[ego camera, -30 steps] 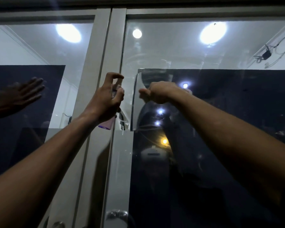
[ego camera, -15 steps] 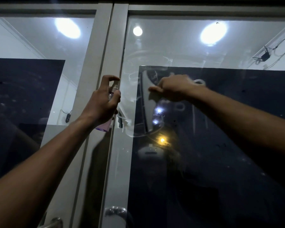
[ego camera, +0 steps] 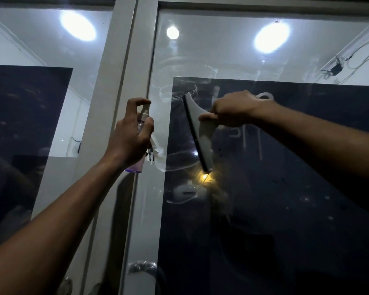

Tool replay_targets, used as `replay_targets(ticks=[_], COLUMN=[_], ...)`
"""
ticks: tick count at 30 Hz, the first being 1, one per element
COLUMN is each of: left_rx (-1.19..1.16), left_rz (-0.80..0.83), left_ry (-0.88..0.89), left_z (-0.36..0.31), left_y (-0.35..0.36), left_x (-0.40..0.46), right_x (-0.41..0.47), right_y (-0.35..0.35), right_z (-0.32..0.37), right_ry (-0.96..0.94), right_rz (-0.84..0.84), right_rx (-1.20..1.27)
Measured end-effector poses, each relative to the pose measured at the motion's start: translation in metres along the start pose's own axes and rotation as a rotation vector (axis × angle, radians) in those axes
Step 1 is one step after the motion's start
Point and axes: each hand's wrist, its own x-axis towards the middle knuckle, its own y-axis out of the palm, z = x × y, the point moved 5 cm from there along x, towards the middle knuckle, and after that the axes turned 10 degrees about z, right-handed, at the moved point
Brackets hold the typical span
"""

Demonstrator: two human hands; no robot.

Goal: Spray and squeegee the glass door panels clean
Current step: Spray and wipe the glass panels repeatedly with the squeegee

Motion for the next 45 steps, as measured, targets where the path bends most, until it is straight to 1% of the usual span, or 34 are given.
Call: replay_targets(ticks=[2,5,8,9,11,13,15,18,21,23,25,27,29,32,35,37,40,43,45], left_rx=[-0.012,-0.019,-0.032,-0.04,-0.053,-0.058,-0.06,-0.061,-0.056,-0.055,-0.071,-0.079,-0.072,-0.08,-0.087,-0.094,-0.103,-0.099,-0.105], left_rz=[-0.018,-0.033,-0.013,-0.008,-0.006,0.016,0.038,0.049,0.027,0.029,0.049,0.06,0.074,0.095,0.09,0.092,0.112,0.128,0.137], left_ry=[-0.002,0.004,0.008,0.009,0.021,0.022,-0.002,-0.022,-0.03,-0.043,-0.065,-0.072,-0.076,-0.08,-0.08,-0.079,-0.09,-0.084,-0.086], left_z=[-0.001,-0.007,-0.01,-0.01,-0.009,-0.008,-0.007,-0.008,-0.006,-0.002,0.0,0.001,0.002,0.002,-0.001,-0.001,-0.001,-0.002,-0.003], left_y=[-0.003,-0.004,-0.004,-0.005,-0.008,-0.007,-0.005,-0.005,-0.011,-0.016,-0.019,-0.02,-0.021,-0.022,-0.024,-0.024,-0.02,-0.014,-0.011], left_x=[-0.002,-0.004,-0.008,-0.01,-0.016,-0.022,-0.027,-0.032,-0.033,-0.036,-0.041,-0.047,-0.05,-0.051,-0.052,-0.054,-0.06,-0.062,-0.061], right_x=[0.005,0.002,-0.017,-0.028,-0.054,-0.081,-0.091,-0.071,-0.039,-0.036,-0.063,-0.102,-0.125,-0.104,-0.068,-0.062,-0.098,-0.131,-0.122], right_y=[0.011,0.032,0.049,0.061,0.086,0.104,0.11,0.091,0.071,0.077,0.096,0.119,0.132,0.123,0.099,0.099,0.124,0.143,0.139], right_z=[0.033,0.088,0.101,0.098,0.083,0.076,0.086,0.103,0.089,0.087,0.11,0.145,0.168,0.155,0.126,0.118,0.137,0.161,0.154], right_ry=[-0.052,-0.138,-0.122,-0.092,0.019,0.157,0.244,0.292,0.422,0.49,0.489,0.478,0.479,0.518,0.548,0.551,0.582,0.555,0.555], right_rz=[-0.005,0.091,0.142,0.174,0.194,0.149,0.07,0.015,-0.086,-0.155,-0.145,-0.063,-0.032,-0.12,-0.212,-0.251,-0.215,-0.161,-0.201], right_rx=[0.086,0.228,0.274,0.32,0.527,0.77,0.925,1.076,1.206,1.306,1.417,1.569,1.685,1.746,1.752,1.717,1.677,1.675,1.653])
